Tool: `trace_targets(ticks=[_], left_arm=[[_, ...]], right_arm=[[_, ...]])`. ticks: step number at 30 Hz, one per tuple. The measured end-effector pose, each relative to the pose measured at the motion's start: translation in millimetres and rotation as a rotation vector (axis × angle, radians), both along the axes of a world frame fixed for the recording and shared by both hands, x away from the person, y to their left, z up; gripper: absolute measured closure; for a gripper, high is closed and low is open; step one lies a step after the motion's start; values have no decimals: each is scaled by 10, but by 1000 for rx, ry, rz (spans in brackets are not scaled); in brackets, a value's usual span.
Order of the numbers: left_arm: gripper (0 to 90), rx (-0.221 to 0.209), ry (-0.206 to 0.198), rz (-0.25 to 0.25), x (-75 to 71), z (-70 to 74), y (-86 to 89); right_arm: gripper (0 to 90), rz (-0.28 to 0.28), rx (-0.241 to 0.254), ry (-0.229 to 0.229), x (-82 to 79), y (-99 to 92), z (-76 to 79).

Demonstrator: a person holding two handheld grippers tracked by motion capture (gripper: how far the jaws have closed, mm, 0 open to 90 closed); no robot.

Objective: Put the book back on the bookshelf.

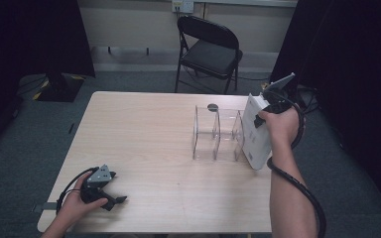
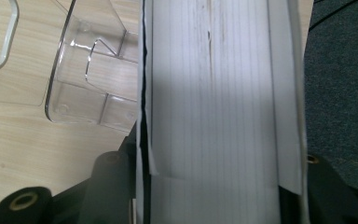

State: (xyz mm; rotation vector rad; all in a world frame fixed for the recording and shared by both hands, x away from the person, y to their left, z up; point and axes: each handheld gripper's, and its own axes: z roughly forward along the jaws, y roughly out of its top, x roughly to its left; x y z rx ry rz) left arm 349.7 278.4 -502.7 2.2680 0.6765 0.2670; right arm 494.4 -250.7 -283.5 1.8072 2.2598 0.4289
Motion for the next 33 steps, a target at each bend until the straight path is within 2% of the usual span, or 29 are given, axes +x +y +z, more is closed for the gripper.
trace_targets(ticks=[14, 22, 33], left_arm=[[0, -5, -2, -6, 6, -3, -3], [0, -5, -2, -6, 6, -3, -3], [0, -8, 1, -8, 7, -4, -6]], right_arm=[[517, -10, -12, -10, 81, 45, -49], [518, -24, -17, -15, 125, 71, -139], [517, -44, -16, -45, 156, 72, -194]])
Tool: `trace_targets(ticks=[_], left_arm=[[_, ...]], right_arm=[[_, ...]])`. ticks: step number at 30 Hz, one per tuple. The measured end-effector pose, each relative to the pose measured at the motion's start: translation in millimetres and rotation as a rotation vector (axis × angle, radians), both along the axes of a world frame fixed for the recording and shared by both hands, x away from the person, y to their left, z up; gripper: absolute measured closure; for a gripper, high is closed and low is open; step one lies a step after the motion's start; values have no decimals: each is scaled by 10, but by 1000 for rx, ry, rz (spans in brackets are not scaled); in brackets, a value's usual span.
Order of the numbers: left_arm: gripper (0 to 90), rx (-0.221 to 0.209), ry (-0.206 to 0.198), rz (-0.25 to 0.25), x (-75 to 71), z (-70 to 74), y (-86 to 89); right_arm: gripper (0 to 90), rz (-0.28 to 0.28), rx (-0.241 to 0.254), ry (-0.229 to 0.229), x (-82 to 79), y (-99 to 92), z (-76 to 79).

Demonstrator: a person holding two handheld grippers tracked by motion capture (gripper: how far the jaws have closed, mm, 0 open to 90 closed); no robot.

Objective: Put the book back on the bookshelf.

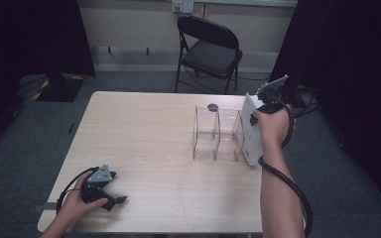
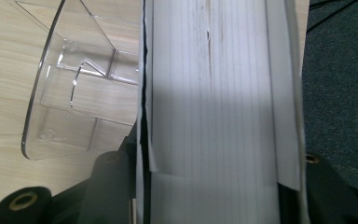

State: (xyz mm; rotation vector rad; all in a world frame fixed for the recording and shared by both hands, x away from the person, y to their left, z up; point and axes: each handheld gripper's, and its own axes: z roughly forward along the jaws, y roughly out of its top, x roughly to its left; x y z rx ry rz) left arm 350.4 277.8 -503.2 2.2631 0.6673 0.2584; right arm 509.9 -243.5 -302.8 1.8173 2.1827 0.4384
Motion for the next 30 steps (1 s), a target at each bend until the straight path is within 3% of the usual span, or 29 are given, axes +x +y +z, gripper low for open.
trace_targets(ticks=[10, 30], left_arm=[[0, 4, -4, -4, 3, 2, 0], [0, 4, -4, -4, 2, 2, 0]], right_arm=[[515, -11, 14, -48, -5, 10, -61], [471, -37, 31, -40, -54, 9, -101]])
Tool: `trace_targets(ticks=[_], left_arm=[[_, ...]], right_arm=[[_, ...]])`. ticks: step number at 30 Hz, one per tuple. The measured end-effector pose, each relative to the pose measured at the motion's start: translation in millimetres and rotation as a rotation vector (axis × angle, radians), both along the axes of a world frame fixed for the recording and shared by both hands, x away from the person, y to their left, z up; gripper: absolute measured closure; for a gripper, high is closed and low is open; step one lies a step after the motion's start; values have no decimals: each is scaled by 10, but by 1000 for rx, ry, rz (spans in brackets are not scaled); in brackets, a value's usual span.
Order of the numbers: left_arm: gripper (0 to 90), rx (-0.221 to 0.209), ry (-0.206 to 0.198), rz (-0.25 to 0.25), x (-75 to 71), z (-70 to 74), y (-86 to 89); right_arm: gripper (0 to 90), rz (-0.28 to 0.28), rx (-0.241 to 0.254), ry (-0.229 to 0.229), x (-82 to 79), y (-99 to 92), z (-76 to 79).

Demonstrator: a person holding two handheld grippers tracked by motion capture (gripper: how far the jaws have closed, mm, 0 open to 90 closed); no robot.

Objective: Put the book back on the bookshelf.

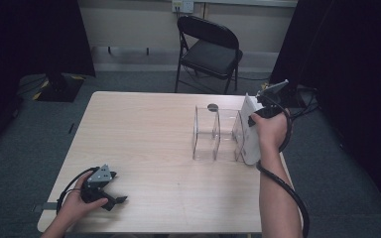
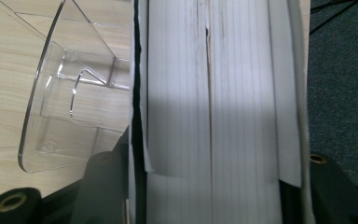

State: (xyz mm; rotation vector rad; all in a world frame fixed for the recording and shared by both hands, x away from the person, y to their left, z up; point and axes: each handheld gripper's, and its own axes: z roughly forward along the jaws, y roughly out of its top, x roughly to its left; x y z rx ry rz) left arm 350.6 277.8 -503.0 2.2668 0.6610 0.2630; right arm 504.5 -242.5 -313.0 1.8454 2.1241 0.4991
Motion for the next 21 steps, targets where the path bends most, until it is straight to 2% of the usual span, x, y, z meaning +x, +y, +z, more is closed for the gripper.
trace_targets(ticks=[3, 10, 21], left_arm=[[0, 0, 0, 0, 0, 0, 0], [0, 0, 0, 0, 0, 0, 0], [0, 0, 0, 1, 0, 0, -1]], right_arm=[[430, 7, 0, 22, -9, -12, -8], [348, 9, -1, 28, -52, -49, 0], [321, 18, 10, 34, -155, -107, -17]])
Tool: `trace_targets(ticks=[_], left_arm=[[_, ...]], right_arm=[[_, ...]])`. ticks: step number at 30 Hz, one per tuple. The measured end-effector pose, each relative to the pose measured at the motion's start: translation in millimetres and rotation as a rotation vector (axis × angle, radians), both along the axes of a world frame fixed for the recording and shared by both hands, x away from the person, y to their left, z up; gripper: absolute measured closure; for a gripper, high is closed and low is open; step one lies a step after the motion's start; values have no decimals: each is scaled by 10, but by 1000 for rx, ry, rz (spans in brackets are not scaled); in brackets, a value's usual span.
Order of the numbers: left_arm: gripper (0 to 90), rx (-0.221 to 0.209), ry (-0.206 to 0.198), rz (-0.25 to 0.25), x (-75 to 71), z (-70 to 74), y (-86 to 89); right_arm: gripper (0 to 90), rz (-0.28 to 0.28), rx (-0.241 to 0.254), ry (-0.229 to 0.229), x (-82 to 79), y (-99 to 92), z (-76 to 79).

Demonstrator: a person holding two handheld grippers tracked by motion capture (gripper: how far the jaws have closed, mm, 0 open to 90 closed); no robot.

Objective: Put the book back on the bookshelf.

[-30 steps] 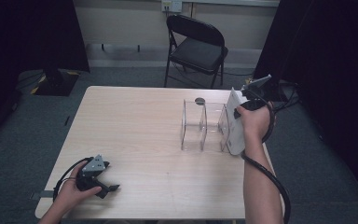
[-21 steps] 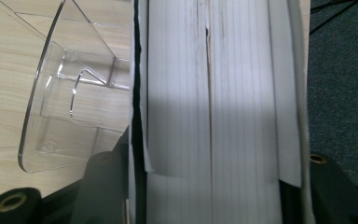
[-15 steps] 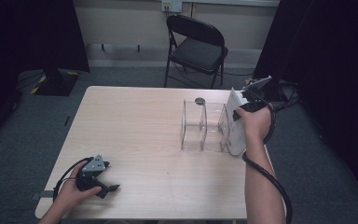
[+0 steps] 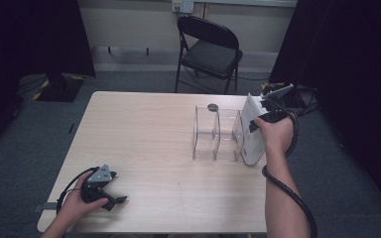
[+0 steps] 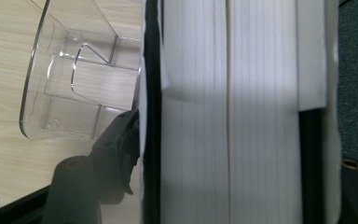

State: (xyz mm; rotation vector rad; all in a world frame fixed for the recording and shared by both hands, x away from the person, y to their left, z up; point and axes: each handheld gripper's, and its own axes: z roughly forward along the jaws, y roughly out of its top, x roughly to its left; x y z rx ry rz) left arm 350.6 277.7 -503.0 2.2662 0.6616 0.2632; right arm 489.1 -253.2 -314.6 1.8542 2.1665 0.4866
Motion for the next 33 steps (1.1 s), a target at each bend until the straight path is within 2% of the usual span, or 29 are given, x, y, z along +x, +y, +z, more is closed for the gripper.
trace_targets(ticks=[6, 14, 22, 25, 33], left_arm=[[0, 0, 0, -1, 0, 0, 0], [0, 6, 0, -1, 1, 4, -1], [0, 5, 0, -2, 4, 3, -8], [0, 4, 1, -1, 3, 3, -8], [0, 4, 0, -1, 3, 2, -8]], right_arm=[[306, 6, 24, 16, -55, -33, -48], [288, 21, 40, -1, -120, -69, -45], [271, 35, 38, -28, -207, -65, -8], [262, 31, 52, -28, -240, -64, -7], [252, 48, 39, -27, -308, -32, 0]])
